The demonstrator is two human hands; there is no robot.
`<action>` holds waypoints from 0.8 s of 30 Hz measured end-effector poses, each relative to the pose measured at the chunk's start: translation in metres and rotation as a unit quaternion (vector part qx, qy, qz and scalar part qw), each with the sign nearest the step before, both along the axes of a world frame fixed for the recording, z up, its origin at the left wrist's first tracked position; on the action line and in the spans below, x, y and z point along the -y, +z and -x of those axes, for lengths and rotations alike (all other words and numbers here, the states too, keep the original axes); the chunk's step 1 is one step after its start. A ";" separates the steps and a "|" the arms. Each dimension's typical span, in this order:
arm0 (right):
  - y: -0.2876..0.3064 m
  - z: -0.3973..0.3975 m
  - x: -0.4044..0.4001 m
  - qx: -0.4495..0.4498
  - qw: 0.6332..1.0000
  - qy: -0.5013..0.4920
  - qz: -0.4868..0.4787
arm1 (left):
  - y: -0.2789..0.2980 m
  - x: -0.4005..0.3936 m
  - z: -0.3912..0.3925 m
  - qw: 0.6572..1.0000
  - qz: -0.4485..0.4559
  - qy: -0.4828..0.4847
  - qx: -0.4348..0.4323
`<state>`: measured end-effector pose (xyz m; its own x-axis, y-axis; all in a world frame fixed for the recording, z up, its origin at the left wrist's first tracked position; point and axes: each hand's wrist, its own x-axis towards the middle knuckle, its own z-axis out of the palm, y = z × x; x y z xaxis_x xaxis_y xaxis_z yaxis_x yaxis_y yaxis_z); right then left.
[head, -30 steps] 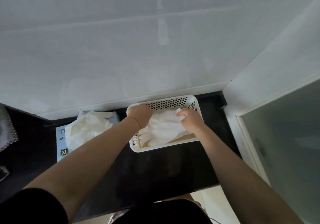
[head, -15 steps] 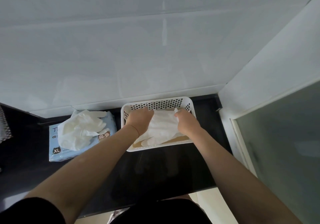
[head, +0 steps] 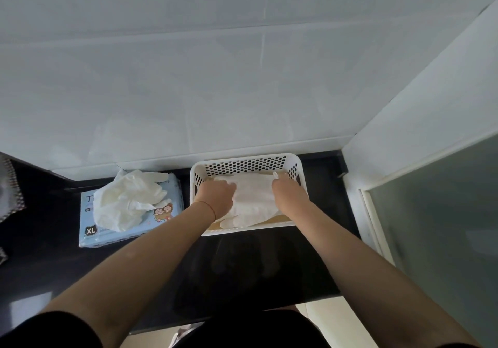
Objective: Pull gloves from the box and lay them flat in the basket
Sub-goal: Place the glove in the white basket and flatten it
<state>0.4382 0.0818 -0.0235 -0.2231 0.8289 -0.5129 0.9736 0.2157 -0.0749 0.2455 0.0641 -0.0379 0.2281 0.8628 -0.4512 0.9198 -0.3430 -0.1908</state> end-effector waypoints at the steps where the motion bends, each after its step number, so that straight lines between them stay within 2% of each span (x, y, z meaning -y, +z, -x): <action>1: 0.000 0.000 0.000 0.002 1.000 0.005 -0.003 | -0.001 0.001 -0.003 0.999 0.019 -0.019 0.018; 3: -0.001 0.000 0.001 0.008 1.000 0.016 -0.009 | -0.004 0.004 -0.005 0.999 0.040 -0.034 -0.001; 6: -0.002 -0.001 0.001 0.016 0.999 0.026 -0.010 | -0.003 0.004 -0.001 0.996 0.048 0.010 -0.069; 11: -0.008 0.001 0.001 0.028 0.999 0.016 -0.002 | 0.007 0.001 -0.001 0.993 0.013 0.029 -0.112; 16: -0.004 0.006 0.005 0.024 0.999 -0.018 -0.044 | 0.012 0.005 -0.014 1.000 0.012 0.025 -0.006; 19: 0.008 0.016 0.004 -0.007 0.996 0.018 -0.082 | 0.018 0.005 -0.009 0.993 -0.009 0.085 0.082; 22: 0.025 0.039 -0.001 -0.096 0.991 0.012 -0.097 | 0.034 0.006 0.012 0.947 -0.135 0.192 0.221; 24: 0.035 0.066 -0.002 -0.168 0.981 -0.005 -0.099 | 0.047 0.008 0.036 0.915 -0.205 0.232 0.258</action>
<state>0.3724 0.0835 0.0118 -0.3427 0.9082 -0.2403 0.9035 0.2486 -0.3492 0.2100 0.0565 0.0092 -0.1137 0.9935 -0.0031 0.9523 0.1098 0.2846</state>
